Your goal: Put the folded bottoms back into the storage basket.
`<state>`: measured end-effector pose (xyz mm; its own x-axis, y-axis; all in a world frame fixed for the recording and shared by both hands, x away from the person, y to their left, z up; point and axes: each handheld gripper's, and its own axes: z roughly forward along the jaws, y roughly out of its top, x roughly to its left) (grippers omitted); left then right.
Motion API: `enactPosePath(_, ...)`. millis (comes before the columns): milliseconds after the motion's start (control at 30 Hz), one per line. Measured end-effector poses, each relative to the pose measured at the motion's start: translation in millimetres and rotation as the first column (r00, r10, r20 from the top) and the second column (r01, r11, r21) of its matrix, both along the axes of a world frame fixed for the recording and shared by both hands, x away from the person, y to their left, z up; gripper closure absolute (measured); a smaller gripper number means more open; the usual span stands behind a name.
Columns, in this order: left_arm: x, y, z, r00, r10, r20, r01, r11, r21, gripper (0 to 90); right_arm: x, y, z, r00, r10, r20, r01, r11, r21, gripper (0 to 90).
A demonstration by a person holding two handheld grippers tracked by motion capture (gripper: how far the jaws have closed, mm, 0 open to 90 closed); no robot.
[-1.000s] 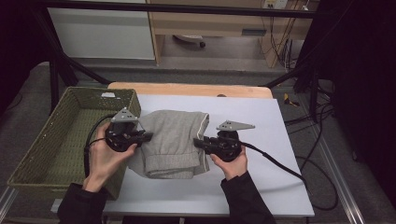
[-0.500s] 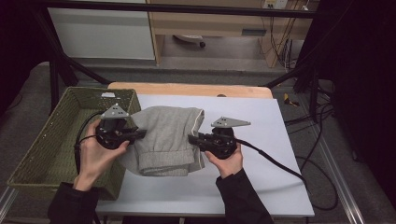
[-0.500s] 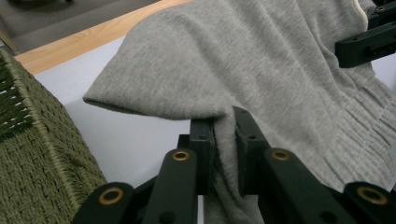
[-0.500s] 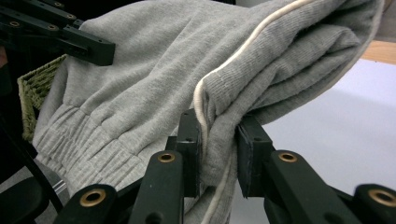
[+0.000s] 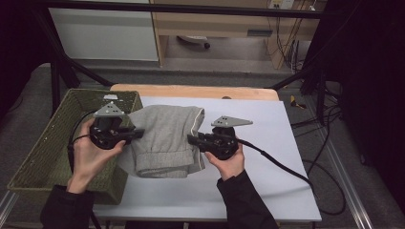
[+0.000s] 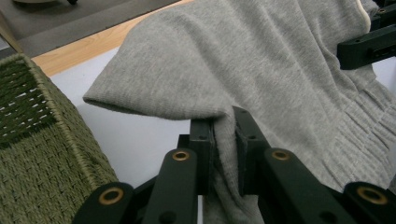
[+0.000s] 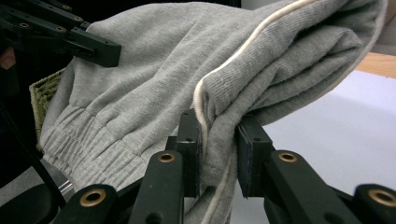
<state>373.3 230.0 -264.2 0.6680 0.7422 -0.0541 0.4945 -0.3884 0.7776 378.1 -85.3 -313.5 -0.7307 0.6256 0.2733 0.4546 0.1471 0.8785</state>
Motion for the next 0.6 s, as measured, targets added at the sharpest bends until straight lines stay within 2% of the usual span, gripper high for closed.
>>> enactPosePath(600, 0.6, 22.4, 10.5, 0.9999, 0.017, -0.002, -0.017, 0.9997, -0.018, 80.2, 1.5, 22.3, 11.6, 0.9998, 0.008, 0.017, -0.008, 1.0, 0.001, 74.5)
